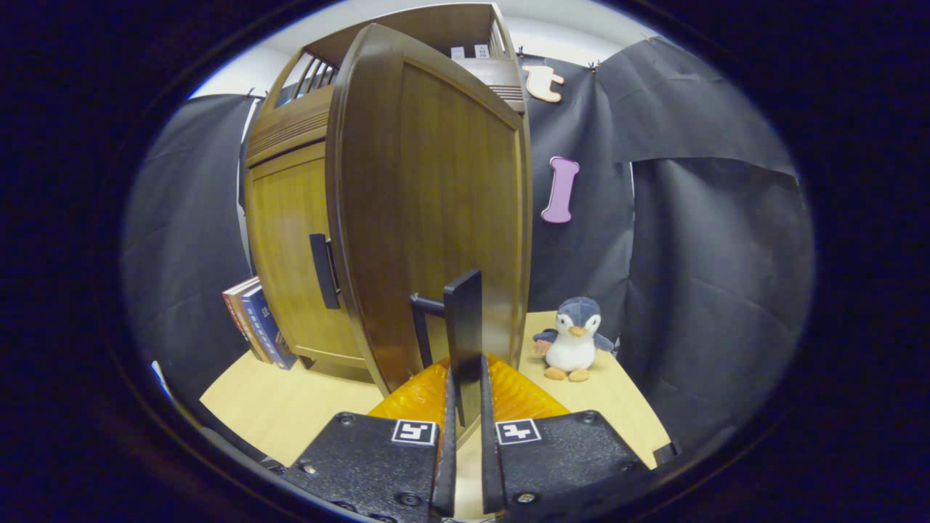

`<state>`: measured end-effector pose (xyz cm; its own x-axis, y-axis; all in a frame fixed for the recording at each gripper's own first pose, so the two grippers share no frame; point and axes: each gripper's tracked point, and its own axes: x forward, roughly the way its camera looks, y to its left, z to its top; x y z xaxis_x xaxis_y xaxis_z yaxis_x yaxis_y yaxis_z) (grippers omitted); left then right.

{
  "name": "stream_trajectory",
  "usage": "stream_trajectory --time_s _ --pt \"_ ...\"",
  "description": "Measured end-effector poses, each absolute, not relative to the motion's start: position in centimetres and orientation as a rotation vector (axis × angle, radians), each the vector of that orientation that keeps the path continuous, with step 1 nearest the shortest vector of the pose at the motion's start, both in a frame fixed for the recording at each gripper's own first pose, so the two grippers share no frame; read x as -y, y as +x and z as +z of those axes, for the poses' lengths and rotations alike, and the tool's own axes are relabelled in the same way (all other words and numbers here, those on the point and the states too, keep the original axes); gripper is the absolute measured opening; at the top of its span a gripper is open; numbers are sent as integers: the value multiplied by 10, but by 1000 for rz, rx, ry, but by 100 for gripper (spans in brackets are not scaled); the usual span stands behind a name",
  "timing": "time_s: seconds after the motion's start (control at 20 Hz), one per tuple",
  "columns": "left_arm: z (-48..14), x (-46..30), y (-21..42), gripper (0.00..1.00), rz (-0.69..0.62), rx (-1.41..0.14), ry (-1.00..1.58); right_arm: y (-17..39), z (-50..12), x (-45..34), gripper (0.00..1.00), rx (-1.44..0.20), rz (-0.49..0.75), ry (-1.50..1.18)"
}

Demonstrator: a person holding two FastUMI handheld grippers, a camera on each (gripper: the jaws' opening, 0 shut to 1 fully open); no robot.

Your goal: Open the right door of the double-door shoe cabinet with the right hand, and open the left door with the left hand.

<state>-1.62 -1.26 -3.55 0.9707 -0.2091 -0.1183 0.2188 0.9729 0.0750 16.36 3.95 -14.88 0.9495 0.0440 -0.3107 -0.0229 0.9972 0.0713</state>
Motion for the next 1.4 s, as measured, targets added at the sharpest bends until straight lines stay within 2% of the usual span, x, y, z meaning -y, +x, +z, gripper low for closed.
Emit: stream_trajectory --time_s 0.4,0.8,0.85,0.9,1.4 --pt "-35 70 5 96 -206 -128 14 152 -149 16 6 -325 70 26" --pt "-43 110 16 96 -185 -153 -3 155 -149 68 5 -322 93 43" --pt "-44 112 16 100 -176 -155 -9 156 -149 74 4 -322 95 46" --pt "-44 113 18 96 -169 -157 -17 158 -149 81 4 -323 100 47" --pt "-47 109 19 96 -95 -146 -17 166 -152 102 4 -322 225 29"
